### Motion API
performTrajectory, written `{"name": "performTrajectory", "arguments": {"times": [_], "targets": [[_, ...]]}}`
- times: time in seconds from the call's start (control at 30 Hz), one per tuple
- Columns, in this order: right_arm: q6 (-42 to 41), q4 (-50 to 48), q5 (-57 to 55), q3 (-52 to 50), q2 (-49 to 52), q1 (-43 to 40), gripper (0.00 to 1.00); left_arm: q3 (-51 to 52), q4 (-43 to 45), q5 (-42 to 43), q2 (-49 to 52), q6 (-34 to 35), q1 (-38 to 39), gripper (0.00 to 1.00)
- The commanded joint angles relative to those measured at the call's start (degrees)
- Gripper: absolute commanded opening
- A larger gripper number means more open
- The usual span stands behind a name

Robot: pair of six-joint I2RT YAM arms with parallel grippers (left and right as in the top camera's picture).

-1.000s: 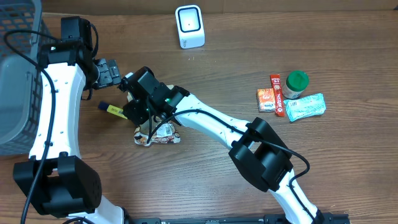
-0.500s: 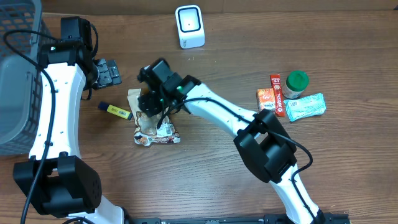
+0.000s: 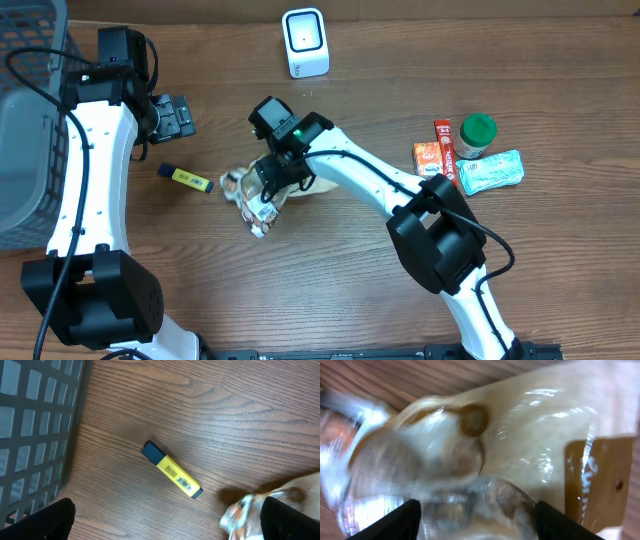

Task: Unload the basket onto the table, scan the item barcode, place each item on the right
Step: 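Grasp the clear-and-brown snack bag with the right gripper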

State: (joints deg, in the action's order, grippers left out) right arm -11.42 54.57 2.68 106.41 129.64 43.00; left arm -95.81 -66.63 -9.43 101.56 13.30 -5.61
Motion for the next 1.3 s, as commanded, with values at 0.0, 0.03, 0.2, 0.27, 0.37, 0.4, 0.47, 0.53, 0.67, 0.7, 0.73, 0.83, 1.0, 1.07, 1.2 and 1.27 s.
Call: {"name": "performTrajectory", "arguments": {"times": [0.0,0.03,0.2,0.27,0.37,0.4,0.47,0.53,0.67,0.7,0.73,0.83,1.0,1.07,1.2,1.27], "targets": [[-2.2,2.6,-1.6,-0.2,-7.0,-1.6,0.74,0.0,0.0,0.0,-0.8,-0.5,0.4,1.0],[-2.4,4.0,-1.6,-0.2,-8.8,-2.3,0.79,0.0,0.0,0.0,-0.8,-0.5,0.4,1.0],[-2.4,4.3,-1.6,-0.3,-8.9,-4.7,0.89,0.0,0.0,0.0,-0.8,-0.5,0.4,1.0],[-4.2,4.6,-1.5,-0.3,-8.1,-5.6,0.92,0.0,0.0,0.0,-0.8,-0.5,0.4,1.0],[-6.7,6.3,-1.5,-0.3,-6.4,-6.5,0.93,0.0,0.0,0.0,-0.8,-0.5,0.4,1.0],[-6.7,6.7,-1.5,-0.3,-6.1,-6.5,0.93,0.0,0.0,0.0,-0.8,-0.5,0.4,1.0],[-6.7,6.7,0.3,-0.9,-5.4,-6.5,0.93,0.0,0.0,0.0,-0.8,-0.5,0.4,1.0],[-6.7,5.7,2.2,-2.4,-5.3,-6.5,0.93,0.0,0.0,0.0,-0.8,-0.5,0.4,1.0],[-7.1,3.4,2.6,-6.2,-5.3,-6.3,0.93,0.0,0.0,0.0,-0.8,-0.5,0.4,1.0],[-7.1,2.4,2.5,-7.5,-5.3,-6.3,0.93,0.0,0.0,0.0,-0.8,-0.5,0.4,1.0],[-7.3,1.5,2.5,-8.4,-5.3,-6.3,0.93,0.0,0.0,0.0,-0.8,-0.5,0.4,1.0],[-8.5,-2.2,2.9,-11.9,-5.3,-6.4,0.93,0.0,0.0,0.0,-0.8,-0.5,0.4,1.0],[-8.6,-2.4,7.8,-14.2,-5.3,-6.3,0.93,0.0,0.0,0.0,-0.8,-0.5,0.4,1.0],[-8.6,-2.0,7.9,-14.2,-5.3,-6.3,0.92,0.0,0.0,0.0,-0.8,-0.5,0.4,1.0],[-9.6,-2.1,7.1,-14.2,-5.3,-6.4,0.92,0.0,0.0,0.0,-0.8,-0.5,0.4,1.0],[-12.7,-2.0,6.2,-14.2,-5.3,-6.4,0.92,0.0,0.0,0.0,-0.8,-0.5,0.4,1.0]]}}
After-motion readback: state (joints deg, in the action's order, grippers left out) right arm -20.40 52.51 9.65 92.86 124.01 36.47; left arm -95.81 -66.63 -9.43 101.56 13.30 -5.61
